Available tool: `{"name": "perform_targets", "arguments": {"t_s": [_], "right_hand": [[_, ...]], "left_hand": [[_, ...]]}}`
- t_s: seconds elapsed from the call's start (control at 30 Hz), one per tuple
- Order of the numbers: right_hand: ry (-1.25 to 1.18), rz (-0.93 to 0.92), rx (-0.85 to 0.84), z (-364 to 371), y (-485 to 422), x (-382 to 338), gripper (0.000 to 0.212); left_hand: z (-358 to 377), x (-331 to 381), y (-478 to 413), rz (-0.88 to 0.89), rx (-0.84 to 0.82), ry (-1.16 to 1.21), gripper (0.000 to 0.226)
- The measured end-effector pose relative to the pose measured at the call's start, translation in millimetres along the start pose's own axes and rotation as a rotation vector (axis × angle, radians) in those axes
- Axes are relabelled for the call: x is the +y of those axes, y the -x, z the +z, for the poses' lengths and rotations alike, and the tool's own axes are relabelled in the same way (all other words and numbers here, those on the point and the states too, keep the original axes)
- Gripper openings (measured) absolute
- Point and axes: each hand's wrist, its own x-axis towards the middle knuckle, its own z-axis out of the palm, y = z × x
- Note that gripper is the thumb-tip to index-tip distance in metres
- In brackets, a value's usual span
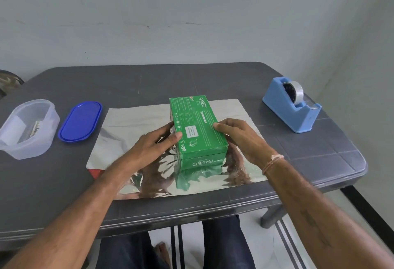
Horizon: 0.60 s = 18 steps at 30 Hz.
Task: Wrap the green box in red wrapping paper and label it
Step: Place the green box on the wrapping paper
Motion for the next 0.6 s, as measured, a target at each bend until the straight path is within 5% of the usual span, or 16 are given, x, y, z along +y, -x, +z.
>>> {"name": "perform_targets", "arguments": {"t_s": [0.6], "right_hand": [[-0.002, -0.028, 0.000, 2.4, 6.0, -2.4, 0.041]], "left_hand": [[-1.8, 3.9, 2.9, 0.000, -0.004, -0.051, 0.072]]}}
